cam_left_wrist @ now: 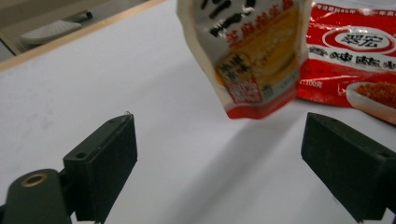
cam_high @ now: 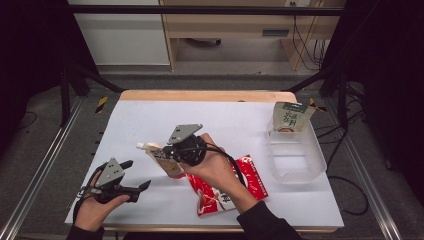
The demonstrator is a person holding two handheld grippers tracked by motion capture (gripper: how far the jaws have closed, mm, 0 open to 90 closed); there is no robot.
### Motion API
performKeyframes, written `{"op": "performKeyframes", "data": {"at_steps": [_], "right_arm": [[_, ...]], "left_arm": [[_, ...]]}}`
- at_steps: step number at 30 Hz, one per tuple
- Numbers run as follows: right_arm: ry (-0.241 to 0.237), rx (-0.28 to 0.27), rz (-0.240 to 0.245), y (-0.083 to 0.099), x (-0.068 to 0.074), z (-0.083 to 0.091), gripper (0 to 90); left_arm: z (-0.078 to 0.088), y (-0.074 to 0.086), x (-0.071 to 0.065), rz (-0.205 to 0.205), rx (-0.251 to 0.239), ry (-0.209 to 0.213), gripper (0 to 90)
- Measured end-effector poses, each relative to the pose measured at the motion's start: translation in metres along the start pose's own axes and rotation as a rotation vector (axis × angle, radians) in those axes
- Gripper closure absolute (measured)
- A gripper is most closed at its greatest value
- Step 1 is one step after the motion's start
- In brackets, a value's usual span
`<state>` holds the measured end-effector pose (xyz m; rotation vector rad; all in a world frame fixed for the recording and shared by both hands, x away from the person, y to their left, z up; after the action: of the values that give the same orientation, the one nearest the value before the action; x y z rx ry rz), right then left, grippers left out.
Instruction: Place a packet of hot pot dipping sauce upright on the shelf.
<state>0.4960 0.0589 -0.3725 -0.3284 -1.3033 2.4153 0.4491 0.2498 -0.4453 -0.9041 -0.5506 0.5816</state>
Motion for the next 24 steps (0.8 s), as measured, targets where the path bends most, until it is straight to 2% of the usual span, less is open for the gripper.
{"op": "performKeyframes", "data": {"at_steps": [2, 3, 4, 5, 6, 8, 9, 10, 11, 14, 17, 20, 21, 24], "right_arm": [[0.003, 0.002, 0.002, -0.001, -0.003, 0.007, 90.0], [0.006, 0.002, 0.005, -0.001, -0.003, 0.010, 90.0], [0.006, -0.001, 0.009, -0.002, -0.004, 0.013, 90.0], [0.005, -0.006, 0.009, -0.002, -0.004, 0.017, 90.0], [0.006, -0.009, 0.011, -0.002, -0.004, 0.021, 90.0], [0.009, -0.011, 0.012, -0.002, -0.005, 0.025, 90.0], [0.015, -0.012, 0.016, 0.000, -0.005, 0.032, 90.0], [0.015, -0.012, 0.016, 0.000, -0.005, 0.032, 90.0], [0.021, -0.010, 0.021, 0.002, -0.006, 0.038, 90.0], [0.026, -0.005, 0.030, 0.006, -0.008, 0.048, 90.0], [0.026, -0.004, 0.028, 0.011, -0.008, 0.057, 90.0], [0.022, -0.002, 0.028, 0.014, -0.008, 0.061, 90.0], [0.023, -0.002, 0.028, 0.016, -0.008, 0.065, 90.0], [0.021, -0.008, 0.025, 0.017, -0.007, 0.069, 90.0]], "left_arm": [[0.003, -0.012, 0.004, -0.010, -0.018, -0.007, 13.2], [0.003, -0.012, 0.004, -0.010, -0.018, -0.007, 14.0], [0.004, -0.023, 0.005, -0.013, -0.033, -0.007, 14.9], [0.004, -0.023, 0.005, -0.013, -0.033, -0.007, 16.3], [0.003, -0.034, 0.007, -0.035, -0.038, -0.003, 17.6], [0.002, -0.040, 0.007, -0.046, -0.039, -0.003, 18.9], [-0.001, -0.052, 0.007, -0.062, -0.044, 0.011, 22.1], [-0.001, -0.052, 0.007, -0.062, -0.044, 0.011, 23.1], [-0.004, -0.063, 0.005, -0.080, -0.049, 0.025, 23.8], [-0.011, -0.074, 0.001, -0.120, -0.034, 0.041, 23.2], [-0.017, -0.084, -0.003, -0.104, -0.052, 0.067, 25.2], [-0.021, -0.090, -0.006, -0.111, -0.055, 0.085, 27.7], [-0.024, -0.096, -0.010, -0.136, -0.051, 0.108, 28.3], [-0.027, -0.101, -0.015, -0.151, -0.047, 0.127, 30.0]]}}
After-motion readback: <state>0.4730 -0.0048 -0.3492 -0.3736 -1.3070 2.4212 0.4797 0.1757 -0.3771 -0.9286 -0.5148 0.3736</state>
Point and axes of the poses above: each handheld gripper's, and its own axes: z roughly backward along the jaws, y roughly out of its underside, x roughly to its left, the point moved 5 cm from there along -z, roughly forward along the jaws, and after that the axes turned 5 degrees about -z, right-handed, at the moved point
